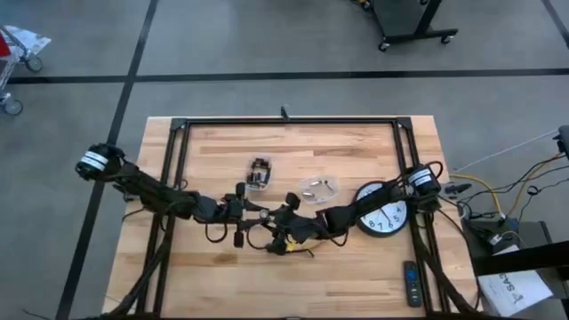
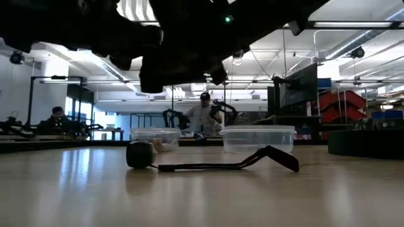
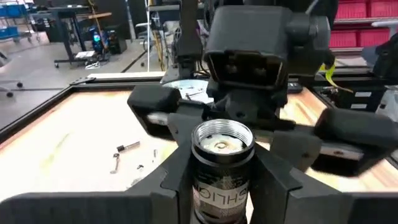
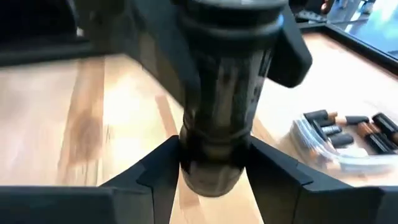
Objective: Insert battery
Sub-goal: Close the black flashlight cover
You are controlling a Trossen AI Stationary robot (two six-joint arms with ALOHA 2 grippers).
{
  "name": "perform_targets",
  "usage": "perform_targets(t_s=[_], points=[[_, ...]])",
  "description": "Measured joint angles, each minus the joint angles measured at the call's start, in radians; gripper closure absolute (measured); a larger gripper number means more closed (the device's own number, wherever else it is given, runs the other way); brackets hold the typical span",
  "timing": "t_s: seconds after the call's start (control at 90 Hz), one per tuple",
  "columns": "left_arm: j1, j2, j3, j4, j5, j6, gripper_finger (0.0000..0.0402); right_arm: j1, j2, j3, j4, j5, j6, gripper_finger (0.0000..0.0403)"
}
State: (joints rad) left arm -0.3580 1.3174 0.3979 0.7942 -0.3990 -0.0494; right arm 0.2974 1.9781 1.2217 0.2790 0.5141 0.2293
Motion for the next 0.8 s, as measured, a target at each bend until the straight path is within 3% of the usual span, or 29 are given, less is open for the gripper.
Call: perform_targets(t_s=[0.133, 0.222, 0.322, 0.533, 0.656, 0.8], points=[[-0.001, 0.014, -0.021, 0.014, -0.001, -0.027, 0.0305, 0.010, -0.028, 0.001, -0.116, -0.070, -0.003, 0.0254], [-0.003, 0.054, -0.045, 0.054, 0.004, -0.049, 0.0305, 0.020, -0.029, -0.002, -0.150, -0.204, -0.002, 0.0250], [0.005, 0.110, -0.065, 0.111, -0.059, -0.070, 0.0305, 0.041, -0.015, -0.002, -0.151, -0.336, -0.002, 0.0242], [0.001, 0.274, -0.070, 0.262, -0.055, -0.095, 0.0305, 0.054, 0.029, -0.002, -0.097, -0.316, -0.043, 0.0226], [-0.001, 0.365, -0.070, 0.339, -0.047, -0.117, 0.0305, 0.056, 0.040, -0.002, -0.080, -0.368, -0.113, 0.0222], [0.000, 0.431, -0.061, 0.383, -0.050, -0.148, 0.0304, 0.053, 0.044, 0.040, -0.165, -0.390, -0.145, 0.0227]])
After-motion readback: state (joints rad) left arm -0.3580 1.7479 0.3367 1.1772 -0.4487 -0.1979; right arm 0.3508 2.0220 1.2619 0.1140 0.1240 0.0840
